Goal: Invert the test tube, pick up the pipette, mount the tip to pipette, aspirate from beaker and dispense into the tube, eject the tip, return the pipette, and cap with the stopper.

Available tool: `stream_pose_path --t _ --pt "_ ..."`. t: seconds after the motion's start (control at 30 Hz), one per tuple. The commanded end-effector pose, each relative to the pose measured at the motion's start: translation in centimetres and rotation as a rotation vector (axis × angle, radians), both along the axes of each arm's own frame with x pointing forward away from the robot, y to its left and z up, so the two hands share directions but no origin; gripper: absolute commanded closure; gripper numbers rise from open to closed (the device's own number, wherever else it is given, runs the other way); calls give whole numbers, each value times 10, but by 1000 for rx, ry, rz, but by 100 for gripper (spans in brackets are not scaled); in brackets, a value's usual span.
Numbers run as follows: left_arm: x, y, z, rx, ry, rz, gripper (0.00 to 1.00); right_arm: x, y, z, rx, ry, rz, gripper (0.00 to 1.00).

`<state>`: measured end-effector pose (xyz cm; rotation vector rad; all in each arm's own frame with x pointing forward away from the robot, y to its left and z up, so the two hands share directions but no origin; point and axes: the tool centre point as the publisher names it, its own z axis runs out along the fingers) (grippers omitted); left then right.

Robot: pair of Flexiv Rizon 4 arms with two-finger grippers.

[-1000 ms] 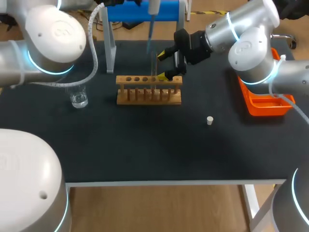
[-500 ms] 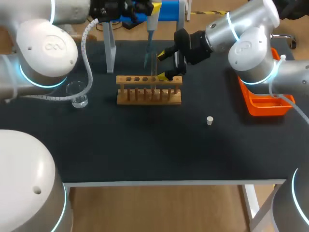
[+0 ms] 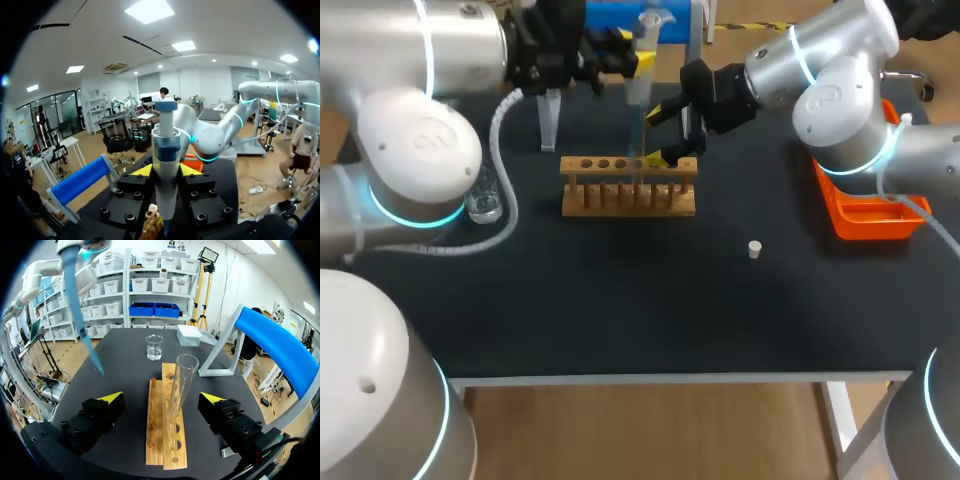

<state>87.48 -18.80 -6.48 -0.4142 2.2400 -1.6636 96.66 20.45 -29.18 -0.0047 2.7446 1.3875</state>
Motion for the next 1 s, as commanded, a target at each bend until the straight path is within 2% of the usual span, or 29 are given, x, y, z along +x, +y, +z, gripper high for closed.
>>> stream_pose_path --t 0.03,0.13,0.3,0.6,0.9,1.0 --pt "-16 -2 -14 -63 -28 32 100 0 0 0 -1 1 2 0" --pt "-24 -5 -23 -102 -27 21 100 0 0 0 -1 1 2 0" --pt "-28 -15 -42 -142 4 -86 100 0 0 0 -1 1 2 0" --pt "-29 -17 -62 -211 -17 -130 100 0 0 0 -1 1 2 0" --pt "-29 -18 -73 -238 -58 -145 100 0 0 0 -1 1 2 0" --pt "-30 -20 -78 -234 -51 -162 100 0 0 0 -1 1 2 0"
